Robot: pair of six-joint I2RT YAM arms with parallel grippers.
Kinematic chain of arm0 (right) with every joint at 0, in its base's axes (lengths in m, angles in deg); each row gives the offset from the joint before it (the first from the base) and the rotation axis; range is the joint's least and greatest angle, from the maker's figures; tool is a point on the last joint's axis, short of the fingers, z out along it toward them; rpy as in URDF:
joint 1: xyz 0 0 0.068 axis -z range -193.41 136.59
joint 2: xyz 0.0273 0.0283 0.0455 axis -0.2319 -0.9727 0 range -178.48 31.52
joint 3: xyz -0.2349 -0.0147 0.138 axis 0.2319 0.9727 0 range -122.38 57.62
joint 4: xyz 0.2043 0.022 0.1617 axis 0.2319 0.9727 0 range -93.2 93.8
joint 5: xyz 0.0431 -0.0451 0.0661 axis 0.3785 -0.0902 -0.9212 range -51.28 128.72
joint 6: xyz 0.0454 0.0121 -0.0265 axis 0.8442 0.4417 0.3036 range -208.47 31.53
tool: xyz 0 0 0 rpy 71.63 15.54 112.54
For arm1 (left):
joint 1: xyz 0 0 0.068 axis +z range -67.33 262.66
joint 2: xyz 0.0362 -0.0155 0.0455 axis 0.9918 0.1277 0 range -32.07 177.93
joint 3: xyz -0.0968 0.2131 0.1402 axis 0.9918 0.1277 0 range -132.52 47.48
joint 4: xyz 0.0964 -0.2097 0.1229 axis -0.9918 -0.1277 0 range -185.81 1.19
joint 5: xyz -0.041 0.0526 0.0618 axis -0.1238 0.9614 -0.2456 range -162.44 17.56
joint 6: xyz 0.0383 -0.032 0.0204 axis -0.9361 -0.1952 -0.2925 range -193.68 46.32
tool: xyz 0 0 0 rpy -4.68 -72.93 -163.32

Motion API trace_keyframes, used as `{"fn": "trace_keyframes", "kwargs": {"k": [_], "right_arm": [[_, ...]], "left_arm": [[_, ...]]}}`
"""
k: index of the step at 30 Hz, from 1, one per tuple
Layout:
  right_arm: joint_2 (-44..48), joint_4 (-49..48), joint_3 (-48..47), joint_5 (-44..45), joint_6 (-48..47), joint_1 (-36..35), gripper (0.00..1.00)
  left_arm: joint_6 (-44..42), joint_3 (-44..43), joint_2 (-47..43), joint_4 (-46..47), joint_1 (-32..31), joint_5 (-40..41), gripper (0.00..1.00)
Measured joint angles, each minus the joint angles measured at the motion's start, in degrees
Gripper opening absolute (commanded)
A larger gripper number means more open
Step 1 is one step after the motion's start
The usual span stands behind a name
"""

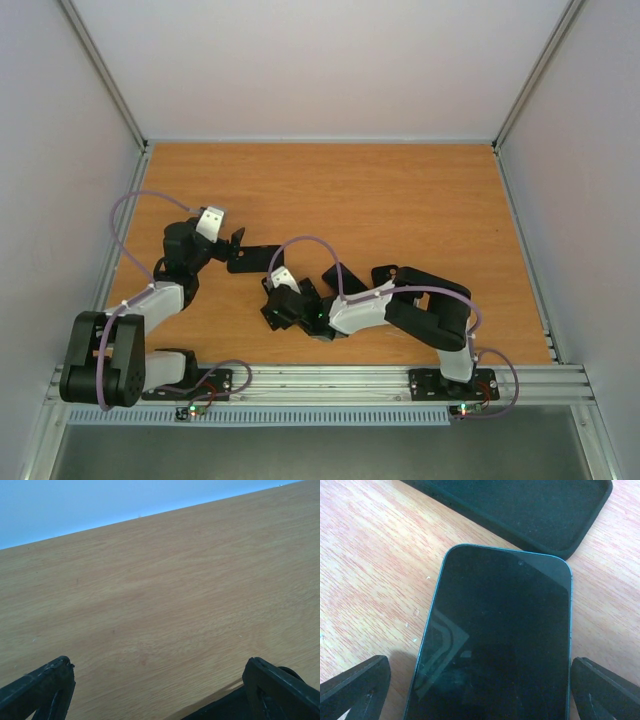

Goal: Put the phone into the phone case

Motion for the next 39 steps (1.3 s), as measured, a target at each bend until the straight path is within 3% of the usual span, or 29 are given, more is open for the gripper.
{"fn": "trace_keyframes", "kwargs": {"k": [7, 15, 25, 32, 39], "right_arm": [[2.14, -5.86, 5.81, 1.92, 0.33, -0.42, 0.97], [2.23, -6.71, 6.54, 2.84, 1.51, -0.57, 0.49], [2.29, -6.69, 6.58, 3.08, 1.44, -0.61, 0.20], [7.72, -4.33, 11.32, 2.56, -0.70, -0.61, 0.13], [13.42, 0.59, 14.53, 2.54, -4.79, -0.57, 0.07]], "left_arm": [[-0.04, -0.11, 0.09, 0.00, 0.00, 0.00, 0.92], [-0.04, -0.15, 0.09, 0.00, 0.00, 0.00, 0.92], [0.11, -0.87, 0.09, -1.18, 0.00, -0.87, 0.92], [-0.55, -3.56, -1.29, -7.13, 0.04, -8.33, 0.91], [-3.98, -10.01, -2.56, -22.75, 0.04, -21.46, 0.90]]}}
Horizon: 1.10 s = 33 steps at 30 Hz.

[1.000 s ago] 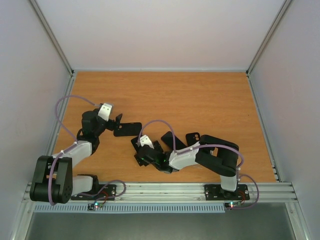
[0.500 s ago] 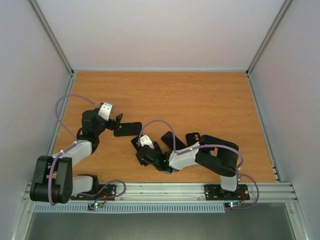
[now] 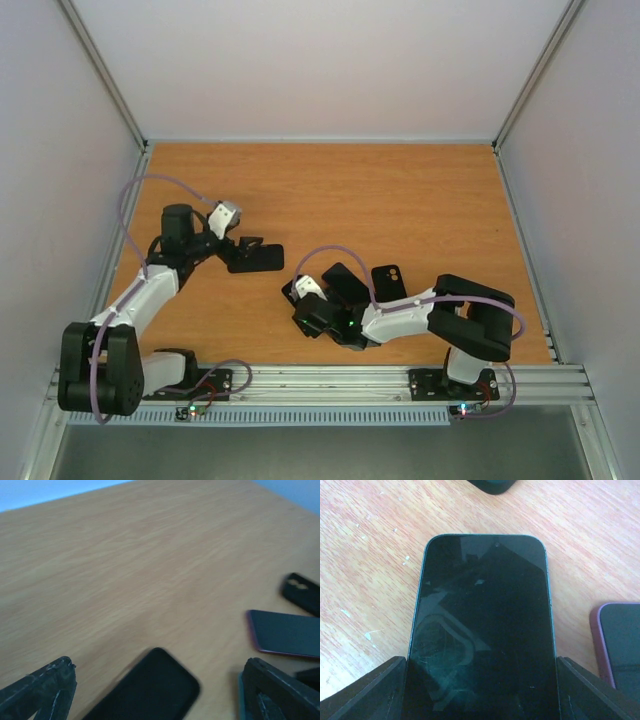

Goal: Put the phone into the phone case

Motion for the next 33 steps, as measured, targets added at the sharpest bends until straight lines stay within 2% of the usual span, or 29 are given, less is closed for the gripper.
{"fn": "trace_keyframes", "kwargs": {"k": [2, 4, 7, 11, 17, 22, 26, 29, 33], "right_arm": [[0.83, 0.17, 0.39, 0.07, -0.92, 0.00, 0.06], [1.84, 0.15, 0.94, 0.24, -1.64, 0.00, 0.01], [3.89, -0.15, 2.25, 0.87, -2.67, 0.00, 0.01], [7.54, -0.81, 3.72, 2.93, -4.37, -0.59, 0.01], [11.78, -3.13, 3.67, 6.34, -8.33, -3.02, 0.01], [12.02, -5.44, 2.99, 7.37, -11.74, -3.15, 0.01], [11.98, -6.97, 2.01, 7.39, -14.05, -3.15, 0.01], [11.98, -8.70, 1.16, 7.37, -15.80, -3.17, 0.01], [11.65, -10.32, 0.15, 7.34, -17.99, -3.17, 0.01]], "left_arm": [[-1.25, -3.96, 0.55, -6.64, 0.00, -4.61, 0.86], [-2.91, -8.72, 2.38, -13.16, 0.00, -9.51, 0.84], [-6.80, -15.23, 7.08, -23.32, 0.00, -17.25, 0.82], [-14.69, -20.11, 13.79, -37.68, 0.00, -23.41, 0.81], [-23.19, -23.45, 19.12, -52.63, -0.13, -26.86, 0.84], [-35.12, -30.84, 26.05, -69.16, -0.35, -30.84, 0.85], [-46.58, -35.36, 32.68, -81.55, -0.39, -33.03, 0.81], [-51.25, -35.91, 35.19, -85.77, -0.42, -33.44, 0.80], [-50.82, -35.89, 35.34, -85.92, -0.79, -33.35, 0.80]]}}
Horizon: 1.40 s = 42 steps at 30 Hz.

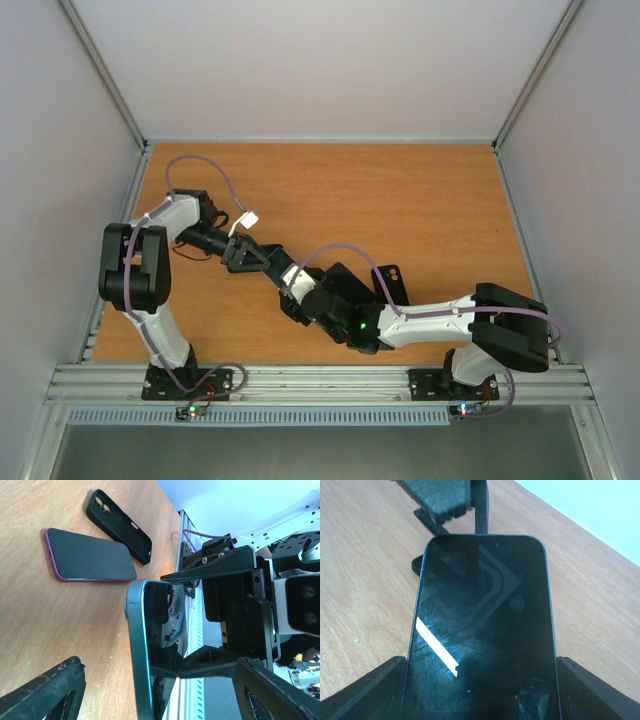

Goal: Put the phone into the phone case

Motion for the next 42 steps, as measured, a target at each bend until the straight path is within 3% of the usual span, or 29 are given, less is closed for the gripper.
{"fn": "trace_keyframes", "kwargs": {"k": [6, 9, 17, 20, 22, 23, 25, 26, 27, 33, 38, 42], "right_arm": [[-3.39, -1.42, -2.91, -0.02, -3.74, 0.00, 0.01], [-4.39, -2.16, -3.41, 0.02, -5.03, -0.02, 0.01], [-5.46, -5.03, -3.61, 1.92, -7.54, -0.35, 0.01], [-5.57, -5.35, -3.58, 2.14, -7.69, -0.59, 0.02], [-5.57, -5.77, -3.54, 2.75, -8.57, -0.85, 0.12], [-5.57, -5.99, -3.50, 3.19, -8.87, -1.01, 0.24], [-5.44, -7.13, -2.84, 3.26, -9.05, -1.14, 0.61], [-5.20, -7.76, -2.29, 3.17, -9.07, -1.16, 0.90], [-4.79, -8.33, -1.70, 3.06, -9.09, -1.18, 0.97], [4.07, -10.95, 5.31, 5.16, -6.67, -0.90, 0.98], [12.57, -11.58, 7.04, 7.21, -1.33, 0.28, 0.98], [14.36, -9.88, 7.08, 1.53, 4.70, 3.13, 0.98]], "left_arm": [[0.96, 0.81, -0.11, 0.20, -2.86, 0.28, 0.76], [1.07, 1.09, -0.11, -0.07, -4.13, 0.42, 0.47], [-3.96, 0.94, 0.42, -2.82, -4.85, 1.09, 0.26], [-5.29, 0.94, 0.90, -3.10, -4.76, 1.29, 0.02], [-4.42, 0.85, 1.18, -3.48, -4.68, 1.29, 0.01], [-4.42, 0.83, 1.25, -3.63, -4.52, 1.22, 0.01], [-4.42, 0.83, 1.36, -3.87, -4.55, 1.25, 0.01], [-4.39, 0.83, 1.38, -3.89, -4.70, 1.20, 0.01], [-4.20, 0.83, 1.38, -3.96, -4.96, 0.98, 0.01], [-3.19, 1.53, 0.72, -0.52, -6.03, 1.75, 0.01], [7.10, 9.46, -6.88, 14.40, -5.70, 5.97, 0.01], [15.63, 15.32, -16.35, 24.46, -5.77, 8.09, 0.01]]}}
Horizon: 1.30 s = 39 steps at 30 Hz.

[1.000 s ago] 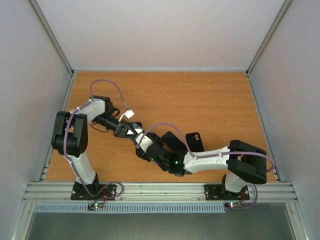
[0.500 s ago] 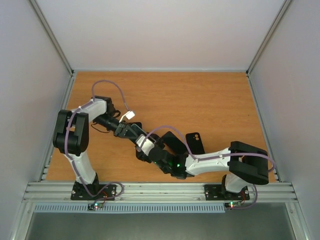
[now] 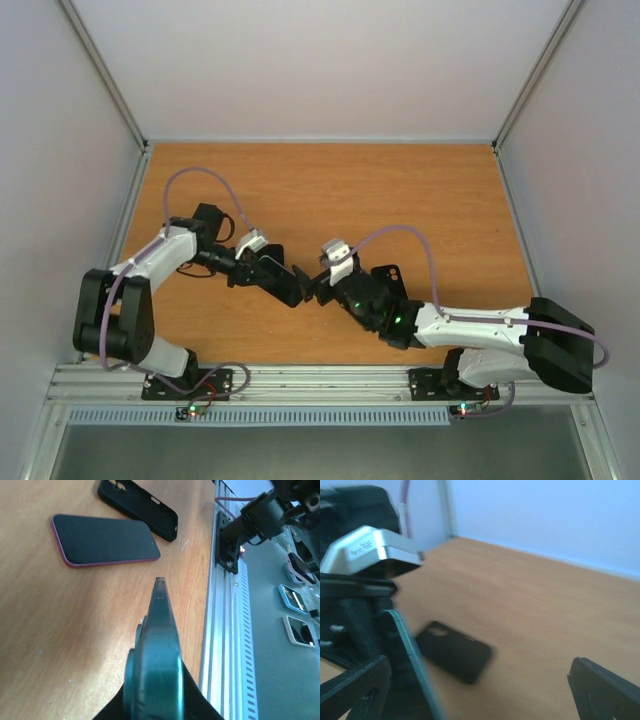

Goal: Put the phone into the phone case

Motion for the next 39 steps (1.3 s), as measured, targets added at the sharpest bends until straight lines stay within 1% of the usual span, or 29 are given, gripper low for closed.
{"fn": "trace_keyframes", "kwargs": {"k": [1, 2, 4, 6, 7, 11, 12, 13, 16, 17, 19, 21, 24, 26, 29, 34, 39], "right_arm": [[0.37, 0.79, 0.15, -2.54, 2.47, 2.21, 0.98], [0.92, -0.81, 1.60, -8.83, 5.77, 5.86, 0.98], [2.49, -3.67, 6.08, -16.61, 11.28, 12.87, 0.98], [2.47, -6.12, 10.56, -21.49, 15.43, 18.10, 0.96], [1.84, -8.04, 13.05, -24.30, 17.31, 19.15, 0.94], [-2.67, -17.88, 19.50, -33.90, 22.45, 18.84, 0.92], [-4.70, -21.94, 20.92, -36.09, 23.54, 18.75, 0.91], [-5.95, -24.17, 21.57, -37.24, 24.33, 18.75, 0.91], [-11.47, -36.09, 24.02, -41.18, 26.51, 18.75, 0.90], [-14.08, -41.86, 25.05, -42.56, 27.36, 18.75, 0.89], [-19.45, -50.18, 26.25, -44.72, 28.96, 18.75, 0.85], [-26.43, -55.06, 26.21, -46.88, 30.80, 18.82, 0.82], [-33.05, -57.55, 24.13, -49.18, 32.76, 18.82, 0.81], [-34.84, -58.36, 21.99, -49.94, 33.40, 18.82, 0.82], [-34.77, -60.33, 19.32, -50.95, 33.55, 18.82, 0.81], [-34.03, -60.43, 16.17, -52.17, 34.36, 18.82, 0.80], [-34.67, -60.46, 12.26, -52.94, 34.86, 18.82, 0.74]], "left_arm": [[1.53, 0.87, -1.84, 1.99, 0.00, 0.02, 0.01], [2.97, 1.62, -3.41, 3.87, -0.04, 0.02, 0.01], [5.07, 2.64, -5.38, 6.82, -0.04, -0.04, 0.01], [7.26, 3.93, -6.82, 9.99, -0.04, -0.13, 0.01], [8.35, 4.63, -7.43, 11.56, 0.04, -0.31, 0.01], [11.21, 6.21, -8.61, 14.75, 0.61, -2.32, 0.01], [11.43, 6.32, -8.68, 14.95, 0.79, -3.19, 0.01], [11.50, 6.32, -8.68, 14.97, 0.92, -3.82, 0.01], [11.06, 6.32, -8.61, 14.91, 1.46, -5.60, 0.01], [10.86, 6.29, -8.52, 14.84, 1.68, -6.29, 0.01], [10.23, 6.23, -8.09, 14.23, 2.16, -7.65, 0.01], [8.79, 6.01, -7.54, 12.92, 2.45, -8.85, 0.01], [6.01, 5.88, -7.26, 10.84, 2.69, -10.25, 0.01], [4.74, 5.88, -7.28, 10.14, 2.69, -10.75, 0.01], [4.42, 6.05, -8.24, 10.73, 2.67, -10.73, 0.01], [6.99, 8.48, -12.59, 14.53, 2.69, -10.62, 0.01], [8.96, 9.35, -13.79, 16.28, 2.67, -10.64, 0.01]]}}
